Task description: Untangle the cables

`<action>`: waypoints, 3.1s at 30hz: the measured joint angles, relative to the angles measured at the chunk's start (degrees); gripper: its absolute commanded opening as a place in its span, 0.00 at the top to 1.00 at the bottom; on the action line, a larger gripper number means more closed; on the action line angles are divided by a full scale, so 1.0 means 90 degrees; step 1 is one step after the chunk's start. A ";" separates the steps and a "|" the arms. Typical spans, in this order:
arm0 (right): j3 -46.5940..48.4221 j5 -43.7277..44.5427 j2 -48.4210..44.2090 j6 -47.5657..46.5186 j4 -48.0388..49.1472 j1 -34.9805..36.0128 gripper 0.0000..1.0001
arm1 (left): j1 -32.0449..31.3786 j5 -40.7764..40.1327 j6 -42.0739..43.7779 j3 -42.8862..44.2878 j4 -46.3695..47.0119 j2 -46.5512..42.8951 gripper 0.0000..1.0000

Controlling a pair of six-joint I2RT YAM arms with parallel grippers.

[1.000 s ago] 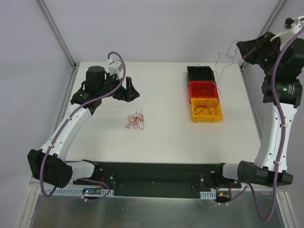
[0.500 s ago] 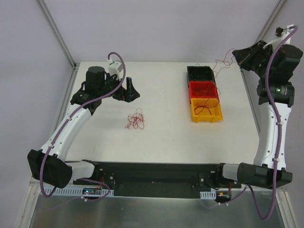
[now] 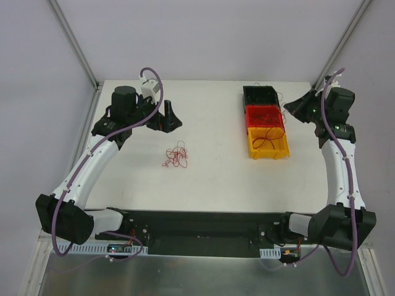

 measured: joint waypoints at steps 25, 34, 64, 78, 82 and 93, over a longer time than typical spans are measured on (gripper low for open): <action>-0.0787 0.1071 -0.1474 -0.0503 -0.1588 0.1489 1.00 | -0.0036 0.0056 -0.0002 -0.0068 0.0100 -0.0034 0.11; -0.0974 0.1042 -0.1889 0.0044 -0.2237 0.1489 1.00 | -0.0104 0.0056 0.0000 -0.0070 0.0100 -0.0034 0.11; -0.1384 0.3089 0.1588 0.0442 0.0216 0.1489 1.00 | -0.0143 -0.0029 0.0010 -0.0107 0.0102 -0.0034 0.11; -0.1452 0.3169 0.2118 0.0058 0.0440 0.1834 0.72 | -0.0143 -0.0070 0.0002 -0.0109 0.0100 -0.0015 0.11; -0.1421 0.3179 0.1610 -0.0260 0.0117 0.1834 0.56 | -0.0143 -0.0231 -0.0002 -0.0109 0.0102 -0.0010 0.11; -0.0699 0.3568 0.0481 -0.1044 -0.0612 0.2409 0.30 | -0.0143 -0.1438 -0.0209 -0.0109 0.0083 -0.0010 0.08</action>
